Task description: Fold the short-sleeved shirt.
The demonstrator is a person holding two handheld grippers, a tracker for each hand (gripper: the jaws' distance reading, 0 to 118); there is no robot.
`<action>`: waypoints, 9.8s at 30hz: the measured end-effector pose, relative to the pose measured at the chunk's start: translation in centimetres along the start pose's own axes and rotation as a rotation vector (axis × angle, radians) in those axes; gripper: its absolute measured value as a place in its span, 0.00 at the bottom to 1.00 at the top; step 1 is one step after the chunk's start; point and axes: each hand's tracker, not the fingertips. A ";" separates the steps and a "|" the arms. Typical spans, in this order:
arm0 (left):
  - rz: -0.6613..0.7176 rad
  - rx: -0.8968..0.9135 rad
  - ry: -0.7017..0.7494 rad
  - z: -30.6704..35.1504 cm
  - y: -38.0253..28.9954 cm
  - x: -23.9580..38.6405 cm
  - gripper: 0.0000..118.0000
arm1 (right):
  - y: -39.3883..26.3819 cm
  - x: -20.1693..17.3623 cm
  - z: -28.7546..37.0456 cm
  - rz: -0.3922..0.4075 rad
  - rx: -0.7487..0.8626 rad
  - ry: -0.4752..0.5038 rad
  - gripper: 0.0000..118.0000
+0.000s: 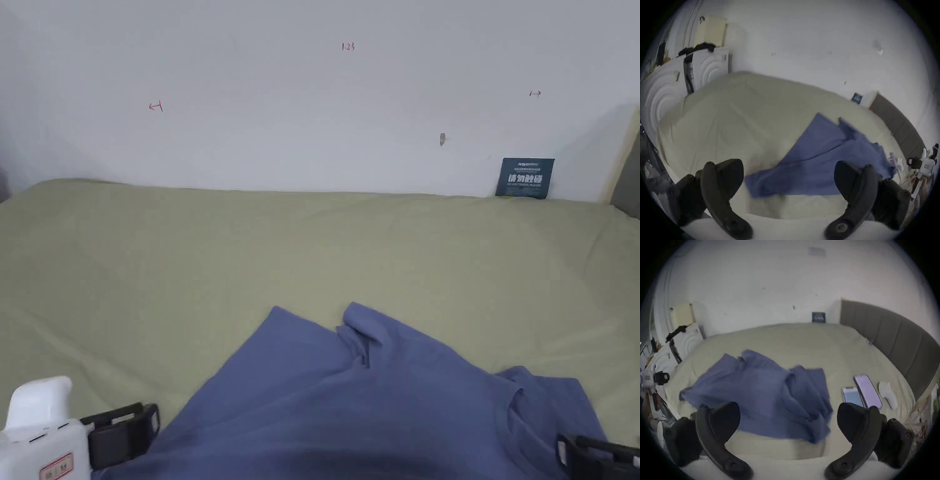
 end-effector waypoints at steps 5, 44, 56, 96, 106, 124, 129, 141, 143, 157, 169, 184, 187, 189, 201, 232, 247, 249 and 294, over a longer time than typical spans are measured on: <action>-0.133 0.137 -0.157 1.4 1.3 4.5 0.78 | 2.1 -8.1 4.1 0.078 0.230 0.029 0.96; -0.019 -0.325 0.131 -9.0 -4.1 -8.5 0.95 | -3.5 -16.1 -0.6 0.132 0.074 0.058 0.01; -0.126 -0.250 0.190 -8.4 -5.7 -3.6 0.01 | -1.0 -9.1 -8.4 0.103 -0.054 -0.015 0.01; -0.103 -0.187 0.133 -4.3 2.2 -2.5 0.01 | 17.3 -4.8 -12.5 0.359 -0.123 0.139 0.02; -0.213 0.093 0.051 4.3 17.7 6.1 0.01 | 26.2 -1.7 5.1 0.236 0.225 0.093 0.02; -0.246 0.244 0.144 4.8 36.7 14.2 0.01 | 40.8 1.9 6.1 0.079 0.376 -0.037 0.02; -0.250 0.251 0.165 2.0 39.8 15.6 0.01 | 44.1 2.2 2.1 0.045 0.382 -0.052 0.02; -0.201 0.261 0.215 -10.7 46.7 15.2 0.01 | 50.1 0.5 -9.4 0.078 0.367 -0.104 0.02; -0.189 0.260 0.226 -12.6 47.1 14.9 0.01 | 50.4 0.1 -11.2 0.075 0.368 -0.112 0.02; -0.219 0.133 0.244 -22.1 40.3 11.7 0.01 | 43.5 -0.7 -19.8 0.092 0.256 -0.129 0.02; -0.269 -0.077 0.174 -19.3 18.1 6.7 0.01 | 18.5 0.1 -15.3 0.043 0.034 -0.015 0.03; -0.166 -0.176 0.122 -6.0 -1.8 -0.5 0.01 | -5.7 3.6 -2.4 -0.078 -0.166 0.019 0.02; -0.136 -0.180 0.081 -3.9 -3.5 -1.3 0.01 | -7.8 4.0 -0.1 -0.086 -0.169 0.025 0.02; -0.126 -0.175 0.076 -2.6 -4.4 -1.6 0.01 | -8.9 3.9 1.0 -0.082 -0.179 0.034 0.02; -0.157 -0.196 0.083 -0.4 -7.0 -1.0 0.31 | -9.1 3.0 2.4 -0.053 -0.183 0.023 0.50; -0.224 0.112 0.005 5.9 -4.2 6.2 0.00 | -4.3 -8.9 7.8 0.093 0.211 0.062 0.02; -0.019 -0.304 0.020 -2.1 -7.2 -3.4 0.98 | -9.2 -5.6 2.8 0.004 -0.054 0.006 0.02; -0.056 -0.357 0.063 -3.8 -8.4 -3.3 0.98 | -9.5 -5.1 2.4 -0.011 -0.083 0.008 0.02; -0.107 -0.338 0.023 -4.1 -3.0 -0.8 0.04 | -4.6 2.1 0.0 0.017 -0.344 0.061 0.06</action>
